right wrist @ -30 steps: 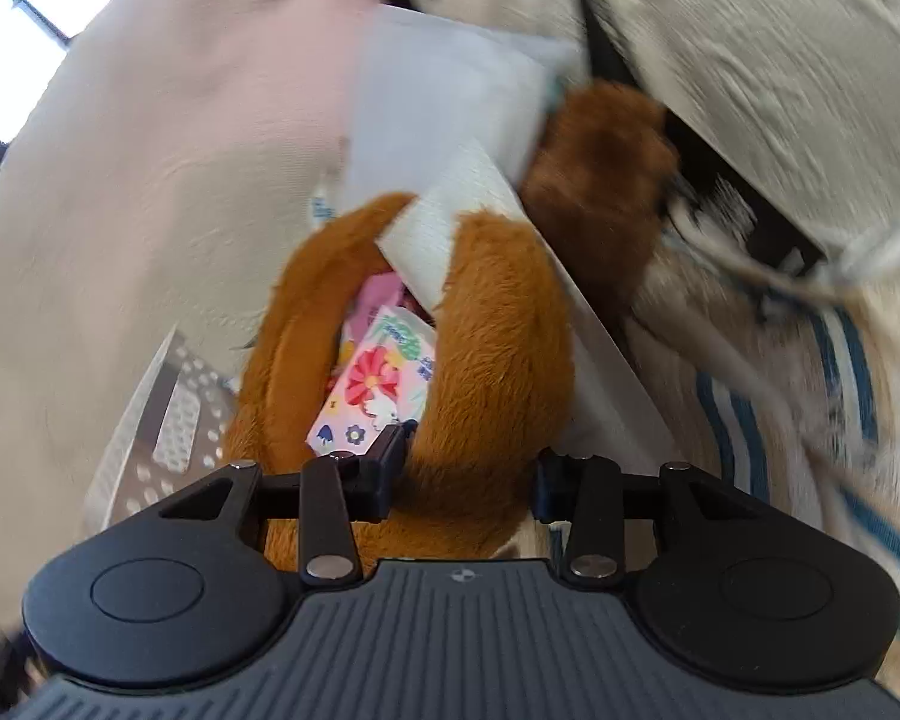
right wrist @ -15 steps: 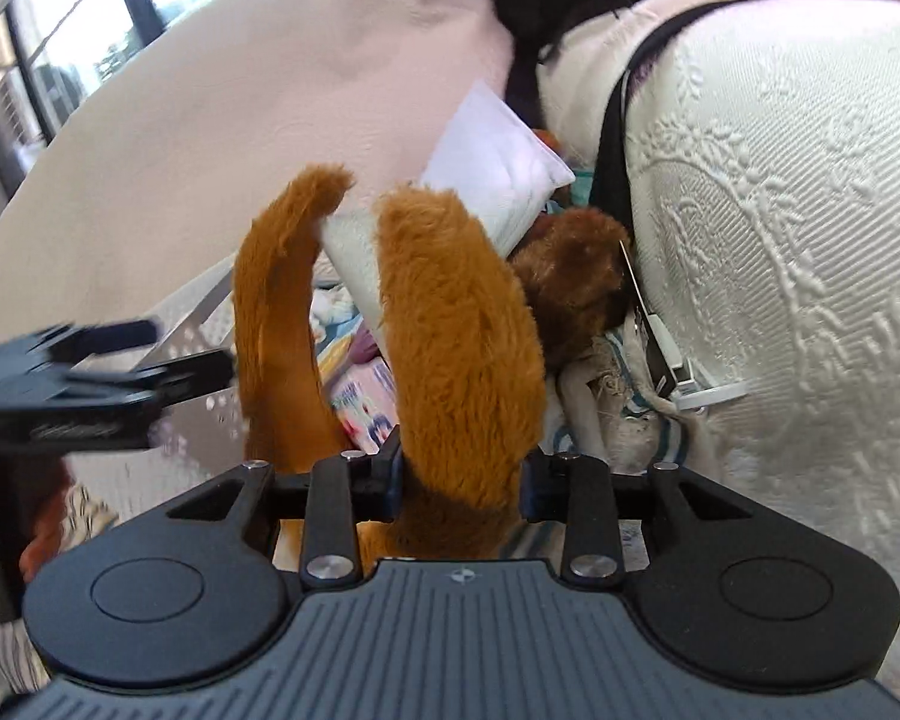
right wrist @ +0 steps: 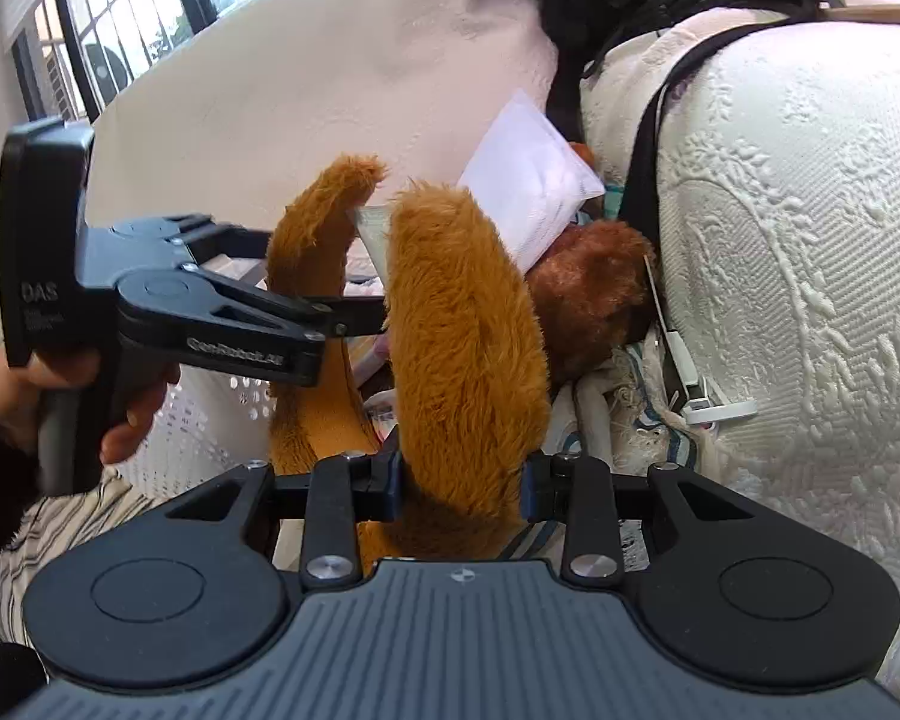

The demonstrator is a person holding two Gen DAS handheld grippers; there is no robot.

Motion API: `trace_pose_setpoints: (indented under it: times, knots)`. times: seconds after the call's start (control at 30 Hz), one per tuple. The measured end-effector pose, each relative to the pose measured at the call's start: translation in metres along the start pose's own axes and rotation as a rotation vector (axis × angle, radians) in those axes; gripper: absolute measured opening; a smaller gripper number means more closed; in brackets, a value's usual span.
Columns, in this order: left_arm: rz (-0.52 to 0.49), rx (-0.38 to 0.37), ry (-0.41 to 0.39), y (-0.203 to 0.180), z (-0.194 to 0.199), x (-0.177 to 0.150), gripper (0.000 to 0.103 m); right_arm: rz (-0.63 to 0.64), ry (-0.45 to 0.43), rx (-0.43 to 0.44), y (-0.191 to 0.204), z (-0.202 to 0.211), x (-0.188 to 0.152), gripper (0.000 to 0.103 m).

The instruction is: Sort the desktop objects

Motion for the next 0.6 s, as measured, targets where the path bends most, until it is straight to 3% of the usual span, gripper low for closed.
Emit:
trace_pose_setpoints:
  times: [0.03,0.17,0.27,0.47,0.6]
  knots:
    - [-0.003,0.015,0.026,-0.001,-0.004,-0.002,0.057,-0.005,0.000,-0.005,-0.002,-0.001,0.000,0.039]
    - [0.018,0.081,0.022,-0.003,-0.001,-0.014,0.050,-0.039,0.001,-0.073,-0.003,-0.006,0.003,0.040]
    - [0.062,0.067,-0.006,-0.001,0.012,-0.019,0.031,-0.084,-0.002,-0.125,0.000,-0.014,0.009,0.040]
    - [0.078,0.060,-0.060,-0.001,0.042,-0.019,0.032,-0.113,-0.032,-0.189,0.010,-0.021,0.018,0.036]
    - [0.094,0.064,-0.113,0.006,0.064,-0.009,0.032,-0.026,-0.105,-0.224,0.029,0.000,0.031,0.035]
Point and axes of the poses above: each gripper's, at about its wrist camera, not at the fingertips, and z roughly against the way its jaws point, y to its left, x to its top, the point moved 1 cm from there along -z, roughly the way its jaws point, and after that the axes turned 5 degrees about z, right-handed, at the moved point
